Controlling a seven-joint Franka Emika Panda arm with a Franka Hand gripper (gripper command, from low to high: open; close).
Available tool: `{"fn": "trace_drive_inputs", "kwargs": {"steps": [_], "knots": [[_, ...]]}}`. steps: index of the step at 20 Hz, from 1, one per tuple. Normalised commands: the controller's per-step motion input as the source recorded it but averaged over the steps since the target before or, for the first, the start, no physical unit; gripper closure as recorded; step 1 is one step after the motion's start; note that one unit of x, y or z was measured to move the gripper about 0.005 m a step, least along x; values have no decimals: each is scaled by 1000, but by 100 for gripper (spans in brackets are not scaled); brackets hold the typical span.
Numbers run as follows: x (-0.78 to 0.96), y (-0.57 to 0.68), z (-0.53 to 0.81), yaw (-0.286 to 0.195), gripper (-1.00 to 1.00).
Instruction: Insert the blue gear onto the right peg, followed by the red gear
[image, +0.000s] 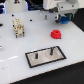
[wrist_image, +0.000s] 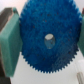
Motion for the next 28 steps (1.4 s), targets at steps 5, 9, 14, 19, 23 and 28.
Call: {"fn": "trace_drive_inputs", "kwargs": {"steps": [5, 9, 14, 19, 23, 28], "knots": [[632, -322, 582, 0, 100], [725, -273, 558, 0, 100], [781, -206, 530, 0, 100], [802, -224, 484, 0, 100], [801, -267, 418, 0, 100], [821, -238, 387, 0, 100]]}}
